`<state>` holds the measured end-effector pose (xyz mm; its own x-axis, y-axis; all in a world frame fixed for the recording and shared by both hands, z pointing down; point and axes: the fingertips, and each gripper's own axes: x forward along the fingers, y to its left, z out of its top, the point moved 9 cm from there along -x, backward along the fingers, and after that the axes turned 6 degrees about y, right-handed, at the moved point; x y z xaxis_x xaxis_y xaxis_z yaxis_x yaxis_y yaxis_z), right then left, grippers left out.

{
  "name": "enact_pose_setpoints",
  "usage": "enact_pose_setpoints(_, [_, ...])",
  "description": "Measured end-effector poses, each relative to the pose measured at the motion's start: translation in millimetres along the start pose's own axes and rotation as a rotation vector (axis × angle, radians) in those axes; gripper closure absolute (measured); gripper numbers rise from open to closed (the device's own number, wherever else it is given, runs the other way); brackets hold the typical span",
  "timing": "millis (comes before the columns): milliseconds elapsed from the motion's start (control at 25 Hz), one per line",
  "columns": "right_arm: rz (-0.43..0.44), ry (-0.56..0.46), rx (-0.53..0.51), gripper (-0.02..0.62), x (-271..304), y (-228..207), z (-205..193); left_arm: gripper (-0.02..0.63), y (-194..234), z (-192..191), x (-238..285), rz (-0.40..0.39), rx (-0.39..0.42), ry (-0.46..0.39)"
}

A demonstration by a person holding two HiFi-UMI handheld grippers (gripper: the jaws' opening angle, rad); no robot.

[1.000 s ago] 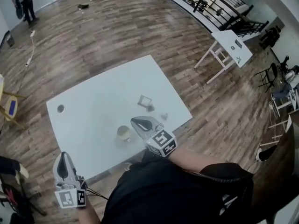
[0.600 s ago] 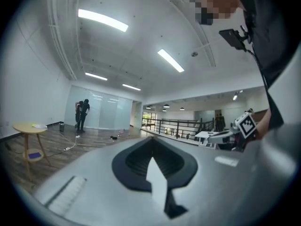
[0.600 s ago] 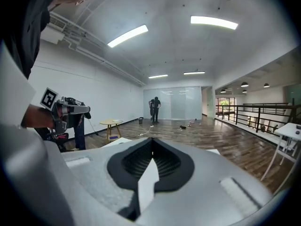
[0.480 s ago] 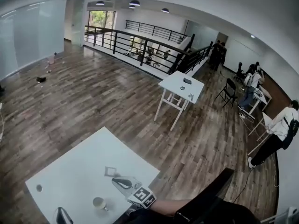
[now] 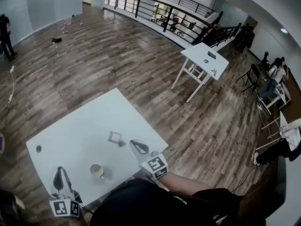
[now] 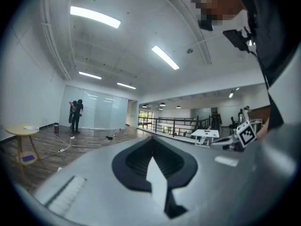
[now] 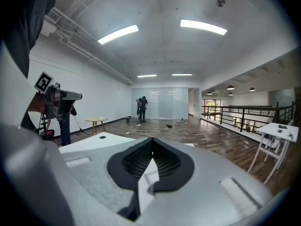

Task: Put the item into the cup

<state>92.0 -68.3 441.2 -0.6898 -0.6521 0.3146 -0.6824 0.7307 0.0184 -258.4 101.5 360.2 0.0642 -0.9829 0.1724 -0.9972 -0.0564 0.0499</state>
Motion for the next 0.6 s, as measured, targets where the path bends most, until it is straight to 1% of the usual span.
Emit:
enact_pose_setpoints(80, [-0.02, -0.006, -0.01, 0.594, -3.9, -14.9, 10.7, 0.609, -6.3, 17.6, 6.4, 0.004, 0.013, -0.01])
enact_pose_setpoints(160, [-0.039, 0.007, -0.019, 0.594, -8.3, -27.5, 14.2, 0.607, -13.1, 27.5, 9.3, 0.012, 0.015, -0.006])
enact_pose_setpoints(240, [-0.046, 0.035, -0.015, 0.594, -8.7, -34.7, 5.5, 0.609, -15.5, 29.3, 11.3, 0.024, 0.015, 0.011])
enact_pose_setpoints(400, [-0.044, 0.076, -0.004, 0.594, -6.4, -35.9, -10.3, 0.607, -15.8, 28.8, 8.3, 0.052, 0.013, 0.045])
enact_pose_setpoints(600, [-0.057, 0.107, -0.004, 0.594, -7.5, -40.8, -22.0, 0.607, -20.2, 25.5, 13.0, 0.057, 0.011, 0.07])
